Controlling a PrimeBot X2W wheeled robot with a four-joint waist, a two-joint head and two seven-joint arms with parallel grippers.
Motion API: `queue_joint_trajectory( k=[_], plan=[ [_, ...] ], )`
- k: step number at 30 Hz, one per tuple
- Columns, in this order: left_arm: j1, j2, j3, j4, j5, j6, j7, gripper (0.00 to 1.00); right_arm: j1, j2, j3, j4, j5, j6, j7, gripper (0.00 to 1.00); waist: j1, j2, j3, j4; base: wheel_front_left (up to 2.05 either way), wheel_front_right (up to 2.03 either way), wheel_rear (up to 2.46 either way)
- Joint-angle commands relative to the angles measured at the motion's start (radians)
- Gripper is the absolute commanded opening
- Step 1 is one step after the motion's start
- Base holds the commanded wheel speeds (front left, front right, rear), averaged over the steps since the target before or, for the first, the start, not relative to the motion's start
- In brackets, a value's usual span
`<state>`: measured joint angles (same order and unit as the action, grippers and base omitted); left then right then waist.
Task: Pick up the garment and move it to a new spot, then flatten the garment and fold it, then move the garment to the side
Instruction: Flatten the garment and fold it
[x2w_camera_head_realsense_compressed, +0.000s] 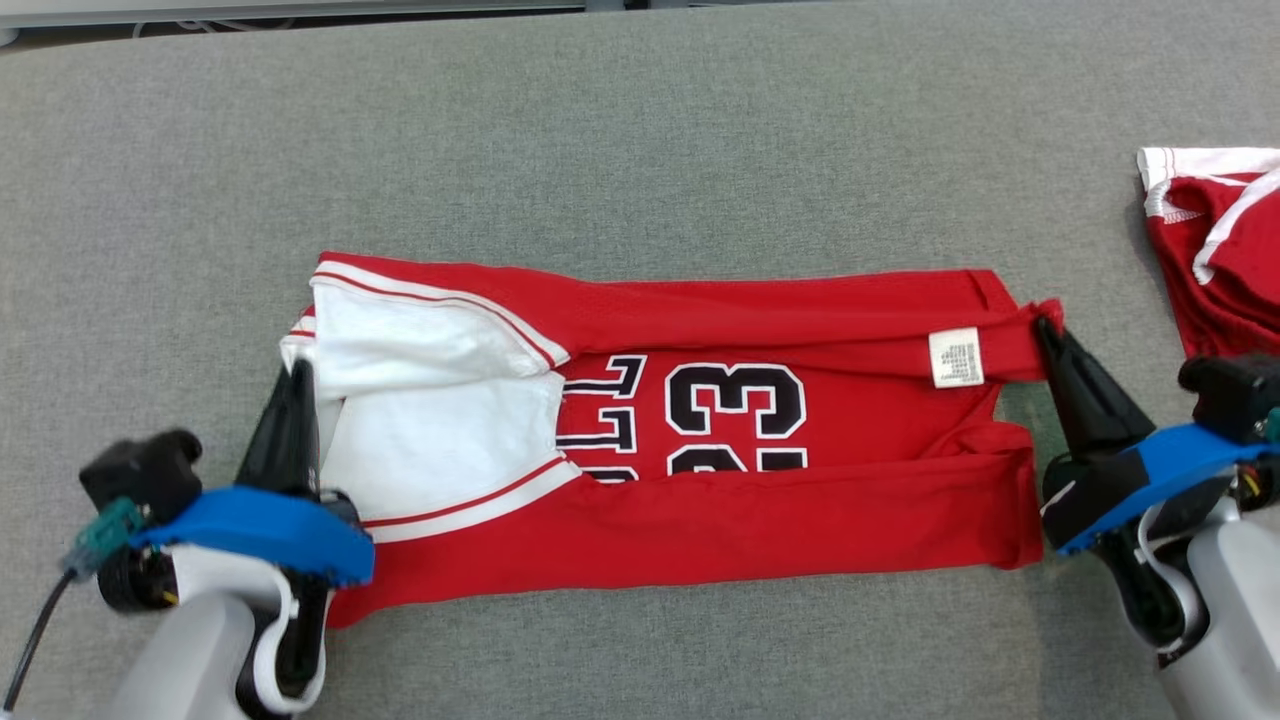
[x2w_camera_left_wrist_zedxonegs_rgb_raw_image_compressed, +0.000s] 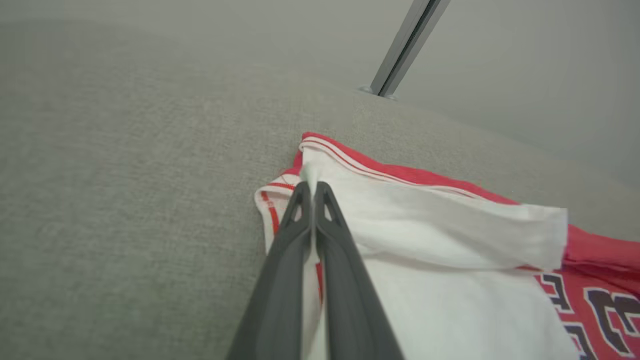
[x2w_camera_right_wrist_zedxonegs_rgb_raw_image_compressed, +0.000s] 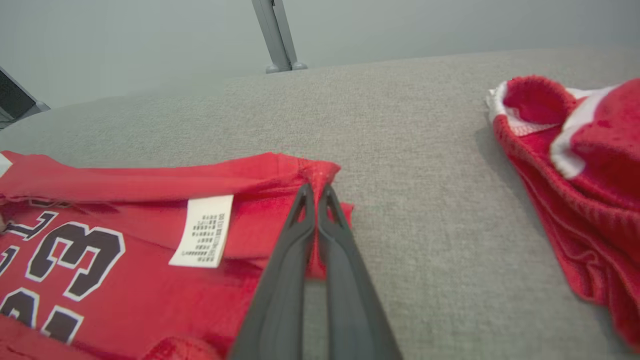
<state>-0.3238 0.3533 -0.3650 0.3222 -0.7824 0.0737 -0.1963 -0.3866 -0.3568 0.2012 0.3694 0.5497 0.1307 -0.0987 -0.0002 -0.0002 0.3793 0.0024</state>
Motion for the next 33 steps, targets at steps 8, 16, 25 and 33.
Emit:
queue_joint_trajectory(
  k=[8,16,25,33],
  plan=[
    [0.171,0.013,-0.012,-0.108,-0.050,0.051,0.078,1.00,0.119,0.047,-0.045,-0.029,-0.004,0.000,-0.049,1.00,0.0002,0.0002,-0.035,-0.004,0.00,0.00,0.00],
    [0.251,0.041,0.002,-0.205,0.006,0.127,0.021,1.00,0.263,0.092,-0.150,-0.191,-0.099,0.000,-0.103,1.00,0.0002,0.0002,-0.091,-0.004,0.00,0.00,0.00],
    [0.225,0.058,-0.001,-0.359,0.191,0.255,-0.052,1.00,0.334,0.212,-0.263,-0.422,-0.297,0.000,-0.036,1.00,0.0002,0.0002,-0.133,-0.026,0.00,0.00,0.00],
    [0.225,0.075,-0.030,-0.416,0.291,0.308,-0.047,1.00,0.362,0.258,-0.256,-0.513,-0.356,0.000,0.030,1.00,0.0002,0.0002,-0.154,-0.043,0.00,0.00,0.00]
  ],
)
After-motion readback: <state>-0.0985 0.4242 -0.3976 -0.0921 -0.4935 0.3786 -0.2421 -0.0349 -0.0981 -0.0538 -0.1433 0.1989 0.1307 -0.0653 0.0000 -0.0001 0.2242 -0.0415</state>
